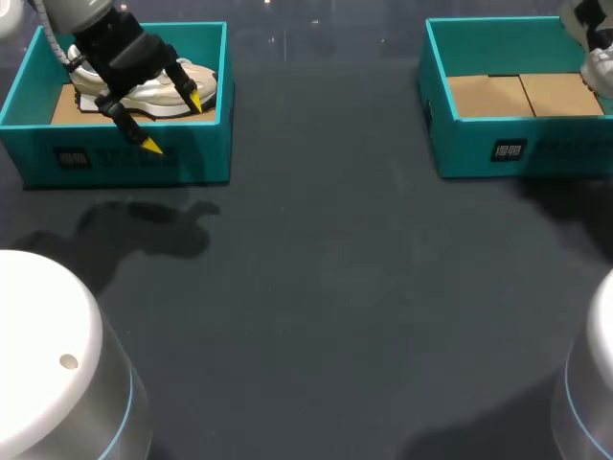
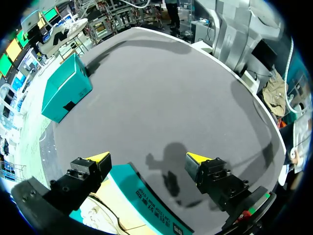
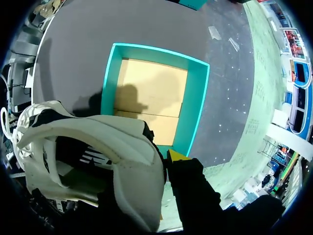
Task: Take the shoe out of the shoebox, open the shoe tongue, remove and reinsert the insole, then place the shoe into the shoebox
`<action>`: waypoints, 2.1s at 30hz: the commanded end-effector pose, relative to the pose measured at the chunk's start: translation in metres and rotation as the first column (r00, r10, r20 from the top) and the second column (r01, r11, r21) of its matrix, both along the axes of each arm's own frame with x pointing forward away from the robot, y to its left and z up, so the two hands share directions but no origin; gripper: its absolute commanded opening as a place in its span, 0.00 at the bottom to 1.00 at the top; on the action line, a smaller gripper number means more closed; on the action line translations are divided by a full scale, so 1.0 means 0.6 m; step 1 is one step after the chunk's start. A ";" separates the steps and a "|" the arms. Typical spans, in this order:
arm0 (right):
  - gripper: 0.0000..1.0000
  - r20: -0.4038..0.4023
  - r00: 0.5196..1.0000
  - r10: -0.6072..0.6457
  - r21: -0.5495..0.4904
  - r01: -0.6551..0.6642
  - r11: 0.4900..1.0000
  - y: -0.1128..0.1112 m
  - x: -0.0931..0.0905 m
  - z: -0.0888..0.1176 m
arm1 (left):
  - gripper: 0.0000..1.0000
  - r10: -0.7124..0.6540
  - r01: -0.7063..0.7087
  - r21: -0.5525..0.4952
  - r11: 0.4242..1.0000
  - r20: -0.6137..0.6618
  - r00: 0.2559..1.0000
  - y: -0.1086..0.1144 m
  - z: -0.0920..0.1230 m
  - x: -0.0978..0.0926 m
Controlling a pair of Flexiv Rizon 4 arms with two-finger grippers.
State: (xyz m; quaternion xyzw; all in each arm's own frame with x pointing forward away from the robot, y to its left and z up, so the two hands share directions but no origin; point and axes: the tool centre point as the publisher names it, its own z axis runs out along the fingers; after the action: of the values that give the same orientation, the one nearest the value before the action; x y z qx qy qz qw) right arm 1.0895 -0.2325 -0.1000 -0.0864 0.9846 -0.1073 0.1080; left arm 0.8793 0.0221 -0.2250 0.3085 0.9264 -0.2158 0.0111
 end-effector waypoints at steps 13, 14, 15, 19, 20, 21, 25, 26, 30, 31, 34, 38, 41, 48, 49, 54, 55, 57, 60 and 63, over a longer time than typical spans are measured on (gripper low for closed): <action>0.00 -0.029 1.000 -0.006 0.017 0.007 1.000 -0.038 0.044 -0.009 | 1.00 0.000 0.000 0.002 1.000 0.001 1.000 0.000 0.000 0.000; 0.00 -0.025 0.999 -0.030 0.019 0.030 0.999 -0.040 0.044 -0.009 | 1.00 0.000 0.000 0.002 1.000 0.001 1.000 0.000 0.000 0.000; 0.00 -0.015 0.998 -0.056 0.027 0.056 0.998 -0.043 0.043 -0.008 | 1.00 0.000 0.000 0.002 1.000 0.001 1.000 0.000 0.000 0.000; 0.00 -0.001 0.983 -0.184 0.051 0.184 0.982 -0.057 0.040 -0.010 | 1.00 0.000 0.000 0.002 1.000 0.001 1.000 0.000 0.000 0.000; 0.00 0.004 0.976 -0.216 0.055 0.216 0.975 -0.060 0.039 -0.011 | 1.00 0.000 0.000 0.002 1.000 0.001 1.000 0.000 0.000 0.000; 0.00 0.009 0.971 -0.238 0.060 0.237 0.970 -0.063 0.038 -0.011 | 1.00 0.000 0.000 0.002 1.000 0.001 1.000 0.000 0.000 0.000; 0.00 0.008 0.924 -0.381 0.055 0.380 0.923 -0.082 0.035 -0.015 | 1.00 0.000 0.000 0.002 1.000 0.001 1.000 0.000 0.000 0.000; 0.00 0.008 0.910 -0.415 0.051 0.414 0.909 -0.086 0.034 -0.016 | 1.00 0.000 0.000 0.002 1.000 0.001 1.000 0.000 0.000 0.000; 0.00 -0.044 0.836 -0.546 0.029 0.548 0.836 -0.098 0.025 -0.022 | 1.00 0.000 0.000 0.002 1.000 0.001 1.000 0.000 0.000 0.000; 0.00 -0.044 0.836 -0.546 0.029 0.548 0.836 -0.098 0.025 -0.022 | 1.00 0.000 0.000 0.002 1.000 0.001 1.000 0.000 0.000 0.000; 0.00 -0.044 0.836 -0.546 0.029 0.548 0.836 -0.098 0.025 -0.022 | 1.00 0.000 0.000 0.002 1.000 0.001 1.000 0.000 0.000 0.000; 0.00 -0.044 0.836 -0.546 0.029 0.548 0.836 -0.098 0.025 -0.022 | 1.00 0.000 0.000 0.002 1.000 0.001 1.000 0.000 0.000 0.000; 0.00 -0.044 0.836 -0.546 0.029 0.548 0.836 -0.098 0.025 -0.022 | 1.00 0.000 0.000 0.002 1.000 0.001 1.000 0.000 0.000 0.000; 0.00 0.010 0.686 -0.728 0.096 0.724 0.683 -0.105 0.006 -0.044 | 1.00 0.000 0.000 0.002 1.000 0.001 1.000 0.000 0.000 0.000; 0.00 0.019 0.673 -0.740 0.099 0.735 0.671 -0.105 0.005 -0.045 | 1.00 0.000 0.000 0.002 1.000 0.001 1.000 0.000 0.000 0.000; 0.00 0.052 0.610 -0.791 0.122 0.782 0.611 -0.101 0.000 -0.054 | 1.00 0.000 0.000 0.002 1.000 0.001 1.000 0.000 0.000 0.000; 0.00 0.052 0.600 -0.798 0.119 0.790 0.602 -0.099 0.000 -0.055 | 1.00 0.000 0.000 0.002 1.000 0.001 1.000 0.000 0.000 0.000; 0.00 0.047 0.598 -0.800 0.107 0.794 0.599 -0.098 0.002 -0.055 | 1.00 0.000 0.000 0.002 1.000 0.001 1.000 0.000 0.000 0.000; 0.00 0.047 0.598 -0.800 0.107 0.794 0.599 -0.098 0.002 -0.055 | 1.00 0.000 0.000 0.002 1.000 0.001 1.000 0.000 0.000 0.000; 0.00 0.047 0.598 -0.800 0.107 0.794 0.599 -0.098 0.002 -0.055 | 1.00 0.000 0.000 0.002 1.000 0.001 1.000 0.000 0.000 0.000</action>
State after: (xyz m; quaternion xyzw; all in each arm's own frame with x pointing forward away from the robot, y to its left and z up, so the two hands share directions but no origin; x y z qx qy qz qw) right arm 1.0903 -0.2900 -0.1353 0.3714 0.9165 -0.1121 0.0976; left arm 0.8794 0.0221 -0.2249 0.3085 0.9264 -0.2157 0.0111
